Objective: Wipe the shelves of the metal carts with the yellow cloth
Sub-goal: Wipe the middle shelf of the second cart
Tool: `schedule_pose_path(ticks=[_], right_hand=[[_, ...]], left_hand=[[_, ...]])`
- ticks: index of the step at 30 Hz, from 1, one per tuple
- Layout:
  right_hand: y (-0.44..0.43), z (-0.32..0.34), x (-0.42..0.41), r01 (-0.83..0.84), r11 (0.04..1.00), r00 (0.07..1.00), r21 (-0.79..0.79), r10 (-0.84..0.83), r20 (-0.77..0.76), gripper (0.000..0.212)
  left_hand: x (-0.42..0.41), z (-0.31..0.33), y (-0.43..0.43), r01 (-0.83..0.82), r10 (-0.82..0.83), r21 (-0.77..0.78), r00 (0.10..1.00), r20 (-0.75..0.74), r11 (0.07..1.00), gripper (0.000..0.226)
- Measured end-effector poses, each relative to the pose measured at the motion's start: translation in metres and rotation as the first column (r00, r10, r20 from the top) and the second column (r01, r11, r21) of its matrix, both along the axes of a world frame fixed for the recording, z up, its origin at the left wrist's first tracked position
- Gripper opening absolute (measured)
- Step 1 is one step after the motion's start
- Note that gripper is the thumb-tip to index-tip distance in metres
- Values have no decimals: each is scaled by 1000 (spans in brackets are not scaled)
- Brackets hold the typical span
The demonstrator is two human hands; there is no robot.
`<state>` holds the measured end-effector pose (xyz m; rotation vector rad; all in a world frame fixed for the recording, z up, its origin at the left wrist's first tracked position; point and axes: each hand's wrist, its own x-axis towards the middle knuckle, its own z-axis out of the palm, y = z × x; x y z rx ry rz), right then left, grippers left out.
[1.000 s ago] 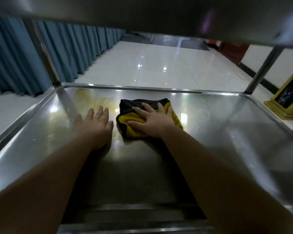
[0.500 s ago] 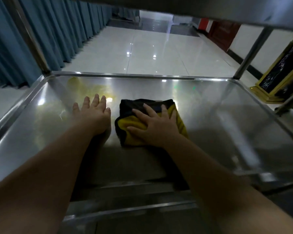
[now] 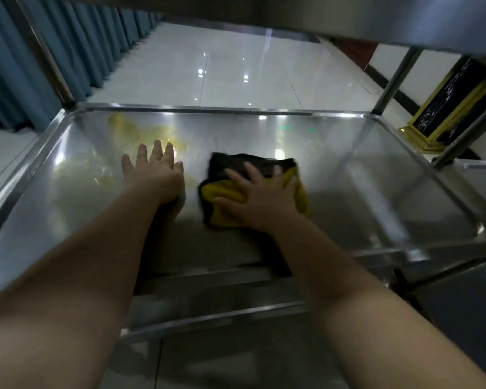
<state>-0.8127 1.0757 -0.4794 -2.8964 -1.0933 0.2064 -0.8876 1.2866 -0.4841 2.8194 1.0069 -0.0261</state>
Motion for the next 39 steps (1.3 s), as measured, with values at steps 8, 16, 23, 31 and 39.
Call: schedule_pose_path(ticks=[8,16,23,31,39], right_hand=[[-184,7,73,249,968,967,27,-247,-64,106],[-77,-6,-13,-23,1000,1000,-10,23,-1,78],[-137,0,10,-40,997,999,60,42,-24,80],[-118,0,-13,33,999,998,-20,-34,-52,80],[-152,12,8,-116,993,987,-7,115,-112,89]], left_hand=[[-4,-1,-10,17,-17,0,1000,25,1000,56],[-5,3,-20,141,-141,27,990,6,990,56],[-9,8,-26,152,-151,19,988,-36,988,70],[-22,3,-78,196,-195,16,979,-54,980,57],[-28,6,-75,185,-184,9,982,-47,983,57]])
